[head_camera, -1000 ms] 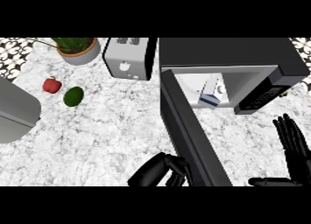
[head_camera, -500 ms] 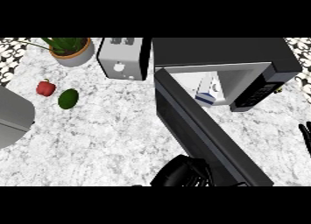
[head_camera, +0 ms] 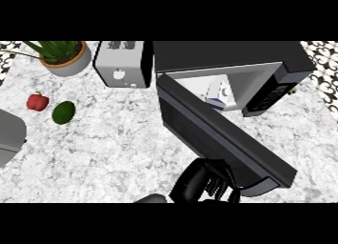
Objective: Pick up the milk, place it into the microwave and close the microwave
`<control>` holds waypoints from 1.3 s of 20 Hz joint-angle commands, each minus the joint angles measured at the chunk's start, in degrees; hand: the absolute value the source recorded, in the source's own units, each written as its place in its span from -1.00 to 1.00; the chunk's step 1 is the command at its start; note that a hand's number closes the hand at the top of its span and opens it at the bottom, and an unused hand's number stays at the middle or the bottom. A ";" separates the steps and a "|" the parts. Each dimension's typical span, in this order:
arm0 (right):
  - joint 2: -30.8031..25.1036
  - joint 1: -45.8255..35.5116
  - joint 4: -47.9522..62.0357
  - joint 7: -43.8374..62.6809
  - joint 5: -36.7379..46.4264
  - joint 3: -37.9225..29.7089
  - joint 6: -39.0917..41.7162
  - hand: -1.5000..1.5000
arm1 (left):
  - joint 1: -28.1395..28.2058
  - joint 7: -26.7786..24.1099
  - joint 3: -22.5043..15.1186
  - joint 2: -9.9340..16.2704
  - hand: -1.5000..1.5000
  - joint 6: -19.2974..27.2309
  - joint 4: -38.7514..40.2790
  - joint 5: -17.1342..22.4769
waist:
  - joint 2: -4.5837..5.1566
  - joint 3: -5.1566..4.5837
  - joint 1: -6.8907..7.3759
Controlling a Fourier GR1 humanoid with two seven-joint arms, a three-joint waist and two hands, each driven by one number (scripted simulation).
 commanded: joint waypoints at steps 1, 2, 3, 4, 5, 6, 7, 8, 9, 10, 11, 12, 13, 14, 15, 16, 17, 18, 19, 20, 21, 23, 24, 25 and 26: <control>-1.78 -1.44 -2.06 1.14 -2.56 0.40 3.25 -1.00 | -4.77 -1.83 0.96 -0.40 1.00 4.33 1.52 3.90 | 0.34 -0.04 -1.58; -2.51 -0.76 -2.87 1.38 -3.25 0.57 4.64 -1.00 | -5.65 -3.18 1.92 -0.40 1.00 5.03 1.06 4.73 | 0.32 -0.09 -2.24; -3.14 -1.98 -3.16 2.53 -3.27 1.50 5.18 -1.00 | -6.21 -3.51 1.63 -0.40 1.00 5.71 0.80 5.60 | 0.55 -0.12 -2.16; -4.03 -0.49 -4.12 1.93 -3.89 1.45 7.22 -1.00 | -7.45 -3.75 2.15 -0.40 1.00 6.20 1.90 5.95 | 0.43 -0.09 -3.46; -4.61 -1.66 -4.69 2.93 -4.20 1.48 7.01 -1.00 | -7.34 -4.63 2.04 -0.40 1.00 6.28 2.09 7.18 | 0.76 -0.17 -3.60; -4.55 -2.45 -4.53 3.14 -5.26 1.48 7.32 -1.00 | -9.61 -5.05 3.10 -0.40 1.00 6.27 2.55 7.82 | 0.87 -0.11 -3.52; -4.99 -2.36 -4.59 3.20 -5.46 1.71 8.14 -1.00 | -11.09 -4.00 3.76 -0.40 1.00 6.37 3.03 8.93 | 1.05 -0.07 -4.52; -4.84 -1.70 -5.43 3.43 -5.95 2.03 8.42 -1.00 | -10.81 -4.28 3.85 -0.40 1.00 7.22 4.16 9.82 | 1.11 -0.10 -5.34; -6.15 -2.48 -5.53 3.37 -6.09 1.46 9.34 -1.00 | -12.72 -3.81 4.84 -0.40 1.00 6.99 4.74 10.74 | 1.24 -0.06 -5.65; -6.42 -2.76 -6.49 3.94 -6.91 1.32 9.28 -1.00 | -13.40 -3.16 5.65 -0.40 1.00 7.72 5.16 11.90 | 1.27 -0.12 -6.28; -6.28 -3.10 -5.62 4.03 -7.66 1.20 9.40 -1.00 | -14.47 -3.67 6.28 -0.40 1.00 8.05 6.40 12.49 | 1.55 -0.03 -6.05; -6.78 -2.84 -5.69 4.12 -7.99 1.15 10.08 -1.00 | -14.91 -3.85 6.85 -0.40 1.00 8.07 6.94 13.35 | 1.86 -0.05 -7.15; -6.31 -2.27 -7.17 4.47 -8.28 1.94 10.03 -1.00 | -14.98 -3.91 7.30 -0.40 1.00 9.87 7.37 14.08 | 1.55 -0.11 -7.71; -6.46 -3.57 -6.83 4.85 -9.03 1.41 9.45 -1.00 | -16.72 -3.88 8.12 -0.40 1.00 8.81 9.13 14.58 | 2.05 -0.08 -7.36; -7.12 -3.38 -6.49 4.81 -10.14 0.97 10.52 -1.00 | -17.02 -3.76 8.26 -0.41 1.00 9.69 9.61 15.45 | 2.02 -0.01 -7.83; -6.76 -3.50 -7.03 5.23 -10.29 1.38 10.00 -1.00 | -17.71 -3.35 8.74 -0.41 1.00 9.92 10.10 16.44 | 2.20 -0.05 -8.47; -7.02 -3.22 -7.03 5.24 -10.56 1.31 10.46 -1.00 | -19.03 -3.12 9.89 -0.41 1.00 10.27 10.28 17.59 | 2.13 -0.01 -8.88; -6.85 -2.96 -7.24 5.16 -11.59 1.46 10.99 -1.00 | -19.01 -3.94 10.62 -0.41 1.00 9.74 11.22 18.36 | 2.51 -0.05 -9.54; -7.76 -3.71 -7.67 5.99 -11.91 1.42 11.12 -1.00 | -19.28 -4.53 11.41 -0.41 1.00 10.62 10.79 19.49 | 2.51 -0.16 -9.20; -7.57 -3.37 -7.45 6.06 -12.18 1.93 11.55 -1.00 | -20.18 -5.34 12.51 -0.41 1.00 10.22 11.19 20.15 | 2.90 -0.15 -9.75; -7.80 -4.02 -7.97 6.04 -12.50 1.43 11.24 -1.00 | -20.00 -7.07 14.70 -0.41 1.00 10.91 9.80 21.72 | 2.95 -0.37 -9.77; -8.71 -4.42 -7.74 6.97 -13.74 0.91 11.27 -1.00 | -20.72 -9.00 15.69 -0.42 1.00 10.42 11.04 22.73 | 3.33 -0.36 -10.02; -8.73 -4.25 -7.72 7.04 -13.78 1.36 11.76 -1.00 | -21.97 -8.87 16.73 -0.42 1.00 10.15 11.54 23.77 | 3.45 -0.25 -10.48; -9.65 -4.27 -8.43 7.44 -14.58 0.93 12.25 -1.00 | -22.64 -9.06 17.53 -0.42 1.00 10.27 12.74 24.23 | 3.33 -0.28 -10.96; -9.27 -4.73 -8.23 7.42 -14.61 0.78 11.51 -1.00 | -22.06 -10.54 17.20 -0.42 1.00 10.10 13.19 24.62 | 3.66 -0.25 -11.02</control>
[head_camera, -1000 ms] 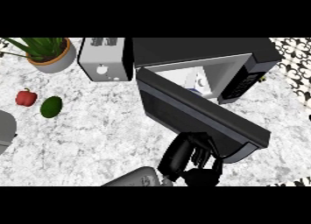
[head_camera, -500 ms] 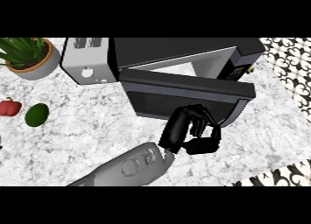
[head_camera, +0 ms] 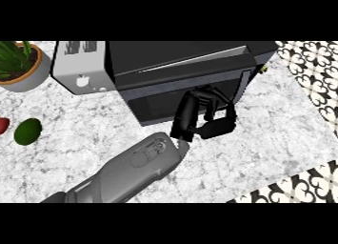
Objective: Pick up the milk, place it into the microwave and close the microwave
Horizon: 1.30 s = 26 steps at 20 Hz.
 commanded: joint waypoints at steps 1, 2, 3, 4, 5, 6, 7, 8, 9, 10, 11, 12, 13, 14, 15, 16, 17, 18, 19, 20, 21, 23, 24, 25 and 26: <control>-1.10 -0.60 -0.68 0.97 -2.40 -0.08 0.99 -1.00 | -2.83 -2.94 3.37 0.01 1.00 -0.29 2.52 2.80 | 0.50 0.04 -1.16; -2.14 -0.94 -0.55 1.24 -2.75 -0.80 1.36 -1.00 | -3.32 -3.21 4.00 0.01 1.00 -0.86 3.14 3.67 | 0.51 0.05 -1.16; -1.86 -1.34 -0.30 1.01 -2.60 -1.00 0.93 -1.00 | -4.25 -3.60 4.60 0.01 1.00 -1.03 3.64 4.28 | 0.69 0.13 -1.40; -2.09 -1.55 -0.54 1.63 -3.58 -0.87 0.83 -1.00 | -3.58 -4.64 4.55 0.01 1.00 -1.32 4.20 4.87 | 0.78 0.04 -1.17; -2.59 -2.18 -1.05 2.01 -3.71 -0.90 0.74 -1.00 | -5.03 -4.32 5.09 0.01 1.00 -1.73 5.03 5.09 | 1.05 0.00 -1.64; -2.68 -2.07 -0.69 1.64 -3.77 -1.29 1.07 -1.00 | -4.64 -5.38 4.97 0.01 1.00 -1.52 5.15 5.46 | 1.14 0.11 -2.34; -2.85 -2.39 -0.85 2.02 -4.55 -1.26 0.98 -1.00 | -4.42 -5.99 5.13 0.01 1.00 -1.99 5.39 6.14 | 0.96 0.09 -1.68; -3.21 -2.04 -0.79 2.23 -4.72 -1.37 1.26 -1.00 | -4.35 -6.29 5.09 0.01 1.00 -1.55 5.57 6.62 | 0.99 0.13 -2.48; -3.16 -2.62 -1.26 2.56 -4.99 -1.08 0.87 -1.00 | -5.02 -6.66 5.78 0.01 1.00 -1.75 5.62 7.20 | 0.94 0.08 -1.94; -3.69 -2.46 -0.91 2.80 -5.65 -1.62 1.04 -1.00 | -4.90 -7.11 5.14 0.01 1.00 -1.94 6.12 7.32 | 0.85 0.15 -2.25; -3.64 -3.01 -1.38 2.73 -5.42 -1.34 1.07 -1.00 | -4.91 -7.62 5.14 0.01 1.00 -2.51 6.37 7.72 | 1.03 0.15 -2.04; -4.45 -3.05 -0.88 2.92 -5.90 -2.17 1.28 -1.00 | -4.52 -8.27 5.29 0.01 1.00 -2.42 6.51 8.22 | 1.12 0.15 -2.33; -3.76 -3.17 -0.95 3.17 -6.03 -1.07 1.12 -1.00 | -5.86 -7.78 5.36 0.01 1.00 -2.82 7.06 8.39 | 1.32 0.26 -2.04; -3.95 -2.90 -1.31 3.17 -6.91 -1.58 1.16 -1.00 | -5.36 -8.57 5.07 0.01 1.00 -2.45 7.10 8.80 | 0.87 0.24 -2.69; -4.22 -3.37 -1.29 3.34 -7.09 -1.77 0.97 -1.00 | -4.76 -9.66 5.28 0.01 1.00 -2.84 7.24 9.06 | 1.26 0.15 -2.45; -4.75 -3.24 -1.30 3.53 -7.70 -1.91 1.58 -1.00 | -4.98 -10.02 5.30 0.01 1.00 -2.69 7.61 9.26 | 1.13 0.20 -2.64; -4.74 -3.12 -1.02 3.61 -8.06 -2.13 1.41 -1.00 | -5.28 -9.90 5.38 0.01 1.00 -2.96 7.72 9.87 | 1.14 0.25 -2.92; -4.69 -3.68 -1.53 3.77 -8.14 -1.97 0.97 -1.00 | -4.86 -10.62 5.17 0.01 1.00 -2.81 8.07 9.95 | 1.33 0.18 -2.73; -5.71 -4.00 -1.04 3.92 -8.56 -2.84 1.44 -1.00 | -5.24 -11.19 5.19 0.01 1.00 -2.91 8.12 10.14 | 1.12 0.24 -2.48; -5.25 -3.86 -1.37 4.00 -8.86 -2.46 1.11 -1.00 | -5.80 -11.22 5.40 0.01 1.00 -3.14 8.19 10.50 | 1.24 0.23 -2.99; -5.67 -4.31 -1.19 4.30 -9.09 -2.48 1.19 -1.00 | -5.48 -11.34 4.97 0.01 1.00 -2.85 8.40 10.93 | 1.36 0.26 -2.73; -6.14 -4.23 -1.36 4.83 -9.78 -2.46 1.32 -1.00 | -5.22 -12.46 5.04 0.01 1.00 -3.02 8.53 11.53 | 1.39 0.19 -2.86; -6.25 -4.44 -1.44 4.69 -9.95 -3.03 1.01 -1.00 | -5.08 -13.04 4.74 0.01 1.00 -3.09 9.12 11.33 | 1.43 0.22 -3.10; -6.22 -4.65 -1.03 4.94 -10.35 -2.42 1.38 -1.00 | -6.09 -12.60 5.03 0.01 1.00 -3.12 8.60 12.08 | 1.61 0.31 -2.95; -6.72 -4.82 -1.02 5.11 -10.74 -3.20 0.99 -1.00 | -5.64 -13.29 5.03 0.01 1.00 -3.28 8.79 12.32 | 1.50 0.23 -3.04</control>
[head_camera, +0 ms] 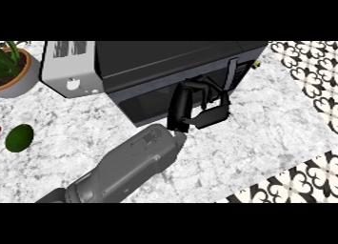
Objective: Pick up the milk, place it into the microwave and close the microwave
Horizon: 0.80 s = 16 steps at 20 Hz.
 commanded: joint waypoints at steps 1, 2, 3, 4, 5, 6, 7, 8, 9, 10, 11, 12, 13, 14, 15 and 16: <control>-0.72 -0.09 0.16 0.77 -1.40 -0.27 0.02 -1.00 | -3.78 -0.19 3.02 0.04 1.00 -1.33 4.73 1.86 | 0.77 -0.03 -0.75; -0.70 -0.43 -0.23 0.83 -1.60 -0.17 -0.13 -1.00 | -3.32 -0.70 2.49 0.04 1.00 -2.02 4.94 2.05 | 0.81 -0.06 -0.50; -1.43 -1.15 -0.25 1.20 -1.92 -0.81 -0.60 -1.00 | -3.66 -1.14 2.07 0.04 1.00 -1.38 4.82 2.02 | 0.73 -0.11 -0.69; -1.71 -1.05 -0.42 1.25 -1.81 -0.92 -0.34 -1.00 | -3.58 -1.64 2.42 0.04 1.00 -1.88 5.26 2.24 | 0.75 -0.10 -0.57; -1.33 -1.07 -0.01 1.10 -2.48 -0.79 -0.26 -1.00 | -3.75 -1.86 2.35 0.04 1.00 -2.18 5.12 2.74 | 0.74 0.00 -0.42; -2.18 -1.20 0.17 1.56 -2.61 -1.16 -0.10 -1.00 | -3.23 -2.60 2.23 0.04 1.00 -1.65 5.11 3.06 | 0.79 -0.05 -0.56; -2.52 -1.18 -0.01 1.94 -2.49 -1.00 -0.06 -1.00 | -3.84 -2.30 2.15 0.04 1.00 -1.46 5.31 3.25 | 0.91 -0.03 -1.07; -2.30 -1.41 0.27 1.98 -3.20 -1.12 -0.52 -1.00 | -4.09 -2.36 2.08 0.04 1.00 -1.93 5.59 3.48 | 0.83 0.00 -0.54; -2.72 -1.41 0.31 2.06 -3.37 -1.49 -0.34 -1.00 | -3.04 -3.08 1.50 0.04 1.00 -1.88 5.81 3.63 | 1.01 -0.01 -1.04; -2.82 -1.36 0.52 2.00 -3.55 -1.73 -0.18 -1.00 | -3.78 -3.20 2.21 0.04 1.00 -2.27 5.69 4.10 | 0.87 0.03 -0.96; -3.39 -1.58 0.23 2.30 -4.17 -1.80 0.17 -1.00 | -3.40 -3.74 1.85 0.04 1.00 -1.71 5.70 4.20 | 0.88 -0.02 -1.38; -3.16 -1.48 0.78 2.39 -4.24 -1.79 -0.21 -1.00 | -4.42 -3.60 2.15 0.04 1.00 -1.86 5.67 4.46 | 0.86 0.08 -1.21; -3.37 -1.31 0.27 2.70 -4.57 -1.51 0.04 -1.00 | -3.45 -4.42 1.68 0.04 1.00 -1.92 5.98 4.56 | 0.80 0.00 -1.28; -3.51 -1.53 0.93 2.71 -4.86 -1.94 -0.18 -1.00 | -3.86 -4.40 1.76 0.04 1.00 -2.31 6.03 4.95 | 0.76 0.06 -0.81; -3.49 -2.18 0.55 2.45 -5.65 -2.17 -0.19 -1.00 | -3.51 -4.90 1.65 0.04 1.00 -1.75 5.89 5.26 | 0.87 0.02 -1.21; -4.14 -2.01 1.29 2.92 -5.74 -2.52 -0.12 -1.00 | -3.78 -5.33 1.99 0.04 1.00 -2.25 6.19 5.27 | 1.08 0.02 -0.87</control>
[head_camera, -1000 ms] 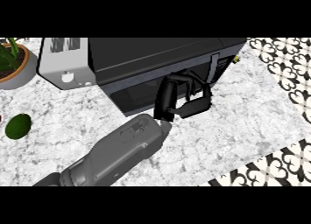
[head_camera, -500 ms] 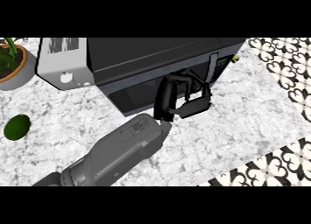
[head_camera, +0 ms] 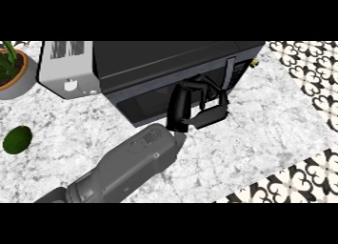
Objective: Pick up the milk, place it into the microwave and close the microwave
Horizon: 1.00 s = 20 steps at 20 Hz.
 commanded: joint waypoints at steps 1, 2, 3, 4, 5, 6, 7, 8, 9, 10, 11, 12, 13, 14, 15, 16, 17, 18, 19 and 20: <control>-1.00 -0.73 0.23 0.81 -1.32 -0.33 -0.11 -1.00 | -3.42 0.32 2.17 0.03 1.00 -1.60 4.94 1.61 | 0.87 -0.13 -0.06; -0.71 -0.64 0.00 0.60 -1.24 0.09 0.39 -1.00 | -3.75 0.57 2.07 0.03 1.00 -1.09 4.91 2.11 | 0.81 0.01 -0.52; -1.35 -1.07 -0.30 0.74 -1.81 -0.11 0.88 -1.00 | -3.81 -0.12 2.09 0.03 1.00 -1.50 5.15 1.94 | 0.88 -0.06 -0.36; -1.64 -0.77 -0.39 1.14 -2.33 0.20 1.32 -1.00 | -3.68 0.09 1.72 0.03 1.00 -1.54 5.51 2.31 | 0.71 -0.04 -0.40; -1.90 -1.27 -0.20 0.93 -2.79 -0.08 1.77 -1.00 | -4.21 -0.06 1.83 0.03 1.00 -1.76 5.76 2.29 | 0.85 0.03 -0.12; -1.95 -1.39 -0.58 1.20 -2.97 0.61 2.11 -1.00 | -4.46 -0.37 1.81 0.03 1.00 -1.57 5.52 2.58 | 0.96 -0.01 -0.09; -2.28 -1.42 -0.44 1.35 -3.58 0.71 2.75 -1.00 | -4.05 -0.30 1.62 0.03 1.00 -1.83 5.65 3.12 | 0.98 0.01 0.05; -2.38 -1.28 -0.78 1.63 -4.11 1.10 2.97 -1.00 | -4.30 -0.47 1.40 0.03 1.00 -2.02 5.51 3.29 | 0.95 -0.03 -0.39; -2.95 -1.34 -0.63 1.87 -4.39 1.01 3.47 -1.00 | -4.04 -1.16 0.91 0.03 1.00 -1.95 5.94 2.99 | 0.98 0.00 -0.28; -3.00 -0.97 -0.57 1.96 -4.34 1.02 3.64 -1.00 | -4.48 -1.00 1.57 0.03 1.00 -2.20 5.88 3.72 | 0.76 0.02 -0.35; -3.08 -1.18 -0.63 1.99 -4.76 1.22 3.92 -1.00 | -4.83 -1.41 1.64 0.03 1.00 -1.85 5.71 3.84 | 0.87 0.02 -0.48; -3.25 -1.04 -0.26 2.08 -5.17 1.10 4.12 -1.00 | -4.27 -1.36 1.26 0.03 1.00 -1.87 5.90 4.25 | 0.96 0.06 -0.70; -3.28 -1.21 -0.78 2.14 -5.60 1.38 4.29 -1.00 | -4.21 -1.75 1.60 0.03 1.00 -2.02 6.12 4.49 | 0.89 -0.01 -0.29; -3.90 -1.04 -0.77 2.55 -5.83 1.27 4.52 -1.00 | -4.80 -1.87 1.28 0.03 1.00 -2.06 6.42 4.21 | 0.77 -0.01 -0.59; -3.96 -0.83 -0.20 2.47 -5.99 0.86 4.55 -1.00 | -4.69 -1.63 1.20 0.03 1.00 -2.10 6.73 4.68 | 0.61 0.08 -0.49; -3.84 -1.00 -0.42 2.34 -6.31 1.18 5.02 -1.00 | -4.82 -2.15 1.29 0.03 1.00 -2.42 6.70 4.75 | 0.77 0.08 -0.29; -4.37 -0.96 -0.41 2.88 -6.40 1.12 4.67 -1.00 | -4.88 -2.16 0.99 0.03 1.00 -1.86 6.86 4.93 | 0.70 0.02 -0.46; -4.23 -1.45 -0.13 2.58 -6.69 1.01 4.77 -1.00 | -4.65 -2.62 0.68 0.03 1.00 -1.90 6.56 5.13 | 1.01 0.06 -0.46; -4.38 -1.19 -0.28 2.67 -7.08 0.96 4.96 -1.00 | -4.59 -2.69 0.48 0.03 1.00 -2.21 6.79 5.28 | 0.81 0.05 -0.73; -4.49 -1.10 -0.02 2.82 -7.04 1.04 5.08 -1.00 | -4.62 -2.67 0.56 0.03 1.00 -2.54 6.91 5.54 | 1.01 0.07 -0.62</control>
